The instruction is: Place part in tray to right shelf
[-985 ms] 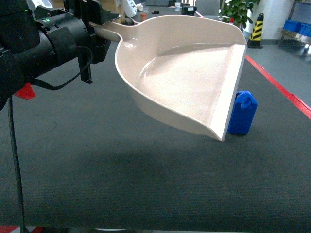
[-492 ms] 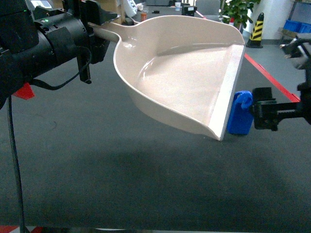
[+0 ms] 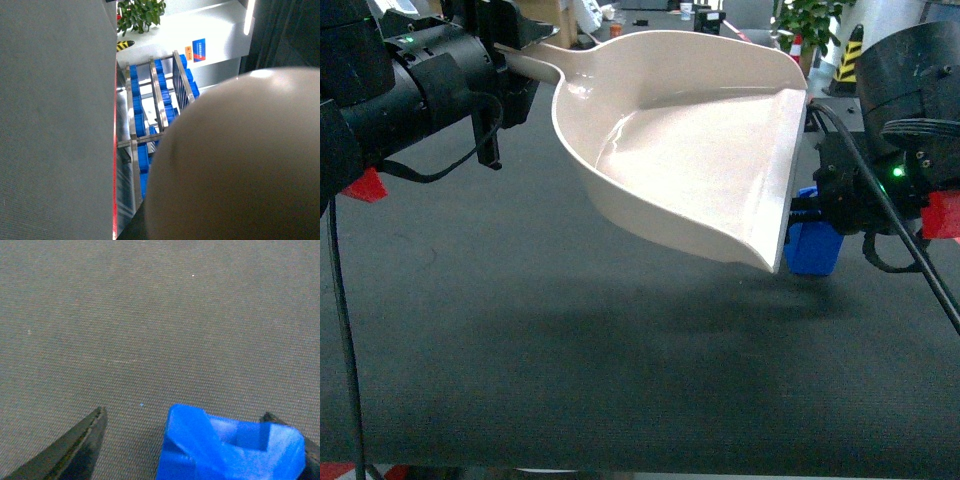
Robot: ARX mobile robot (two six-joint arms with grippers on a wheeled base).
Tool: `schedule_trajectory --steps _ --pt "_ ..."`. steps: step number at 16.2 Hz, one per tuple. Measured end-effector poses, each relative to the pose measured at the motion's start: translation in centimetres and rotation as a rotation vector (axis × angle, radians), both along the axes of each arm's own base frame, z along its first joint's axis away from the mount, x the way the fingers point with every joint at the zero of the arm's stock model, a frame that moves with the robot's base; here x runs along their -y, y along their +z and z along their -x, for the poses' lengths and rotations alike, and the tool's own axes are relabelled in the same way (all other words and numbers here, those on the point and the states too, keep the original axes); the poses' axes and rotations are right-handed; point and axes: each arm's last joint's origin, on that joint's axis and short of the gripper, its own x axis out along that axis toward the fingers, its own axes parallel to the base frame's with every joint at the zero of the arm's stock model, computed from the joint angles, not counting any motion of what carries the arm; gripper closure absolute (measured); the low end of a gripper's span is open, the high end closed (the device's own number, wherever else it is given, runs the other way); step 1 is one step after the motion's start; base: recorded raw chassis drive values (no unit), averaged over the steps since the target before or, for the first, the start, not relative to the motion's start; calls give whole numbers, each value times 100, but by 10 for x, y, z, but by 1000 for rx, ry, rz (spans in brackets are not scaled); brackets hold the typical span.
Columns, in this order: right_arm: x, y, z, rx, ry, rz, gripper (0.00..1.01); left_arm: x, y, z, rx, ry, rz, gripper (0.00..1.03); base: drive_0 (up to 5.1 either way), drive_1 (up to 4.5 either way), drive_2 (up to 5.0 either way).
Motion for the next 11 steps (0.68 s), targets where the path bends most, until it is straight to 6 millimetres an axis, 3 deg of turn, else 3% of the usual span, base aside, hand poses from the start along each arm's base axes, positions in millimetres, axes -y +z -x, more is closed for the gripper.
schedule_trajectory --steps 2,4,6,8,9,11 --pt "-2 1 -5 25 -33 8 28 0 0 0 1 -2 2 88 0 0 0" --pt "1 4 3 48 -61 0 50 1 0 0 1 -10 3 88 0 0 0" --pt "13 15 33 60 -77 -15 55 2 0 1 -2 -19 5 88 0 0 0" --pt "35 51 71 135 -81 -32 55 2 0 1 0 -19 3 88 0 0 0" --pt "47 85 99 197 -80 -48 55 2 0 1 -2 -18 1 88 0 0 0" --pt "38 131 124 302 -3 -113 55 2 0 1 0 -18 1 88 0 0 0"
